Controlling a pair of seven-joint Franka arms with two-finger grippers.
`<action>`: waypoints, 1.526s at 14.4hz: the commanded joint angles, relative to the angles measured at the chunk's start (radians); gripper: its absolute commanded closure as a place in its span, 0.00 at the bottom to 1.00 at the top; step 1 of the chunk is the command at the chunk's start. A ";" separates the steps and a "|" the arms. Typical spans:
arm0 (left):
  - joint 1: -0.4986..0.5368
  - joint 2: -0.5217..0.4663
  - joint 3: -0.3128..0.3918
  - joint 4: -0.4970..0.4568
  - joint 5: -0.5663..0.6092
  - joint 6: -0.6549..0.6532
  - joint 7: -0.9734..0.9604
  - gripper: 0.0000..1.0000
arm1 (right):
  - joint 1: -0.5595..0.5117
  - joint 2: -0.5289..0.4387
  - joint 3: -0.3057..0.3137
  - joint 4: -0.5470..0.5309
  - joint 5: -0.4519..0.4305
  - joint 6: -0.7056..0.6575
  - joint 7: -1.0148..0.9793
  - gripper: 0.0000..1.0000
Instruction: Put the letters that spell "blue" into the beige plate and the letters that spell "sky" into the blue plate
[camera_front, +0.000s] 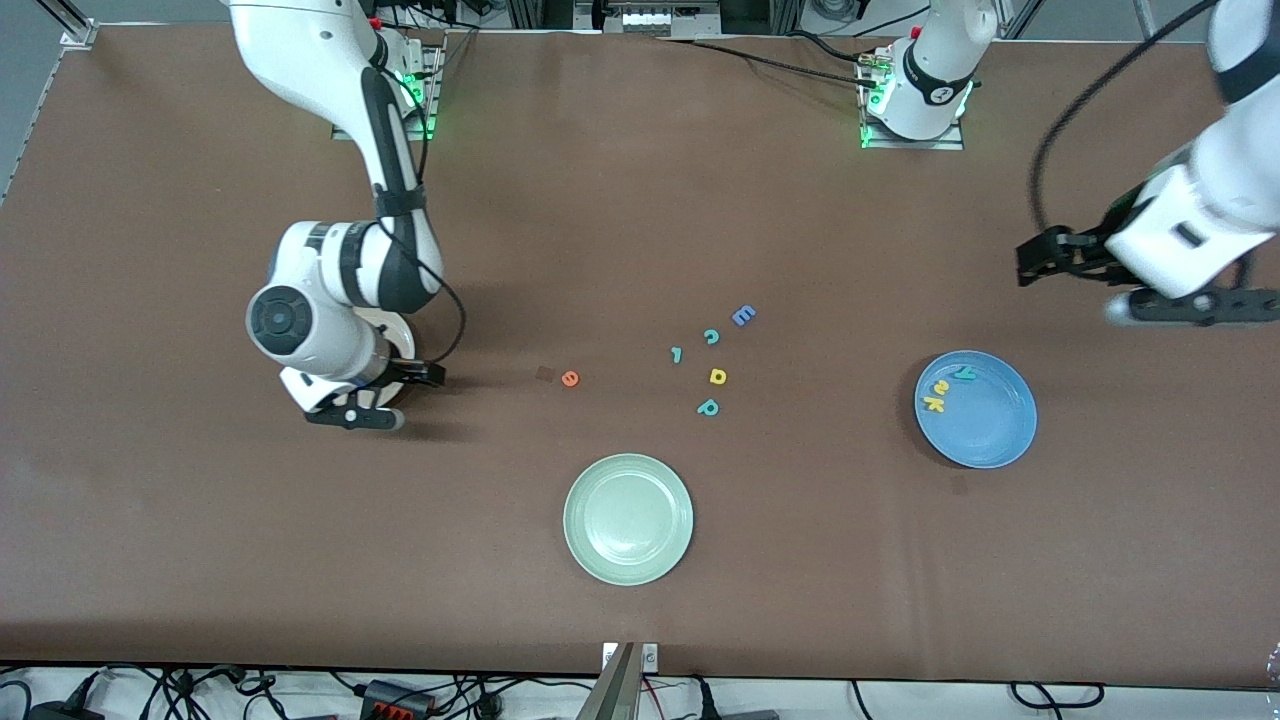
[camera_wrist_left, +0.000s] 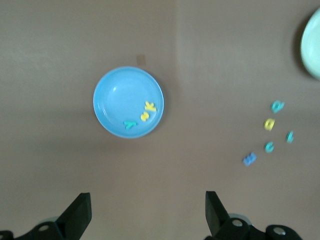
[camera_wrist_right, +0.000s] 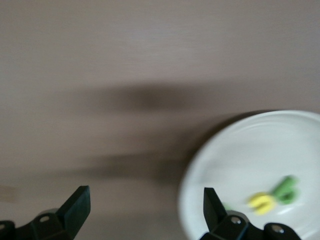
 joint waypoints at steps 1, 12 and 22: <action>-0.030 -0.124 0.078 -0.189 -0.034 0.156 0.054 0.00 | -0.004 0.024 0.081 0.074 0.021 -0.006 0.161 0.00; -0.021 -0.120 0.050 -0.188 0.032 0.120 0.188 0.00 | 0.083 0.176 0.168 0.268 0.012 0.004 0.522 0.22; -0.032 -0.122 0.039 -0.182 0.024 0.093 0.175 0.00 | 0.101 0.263 0.168 0.335 0.009 0.011 0.546 0.31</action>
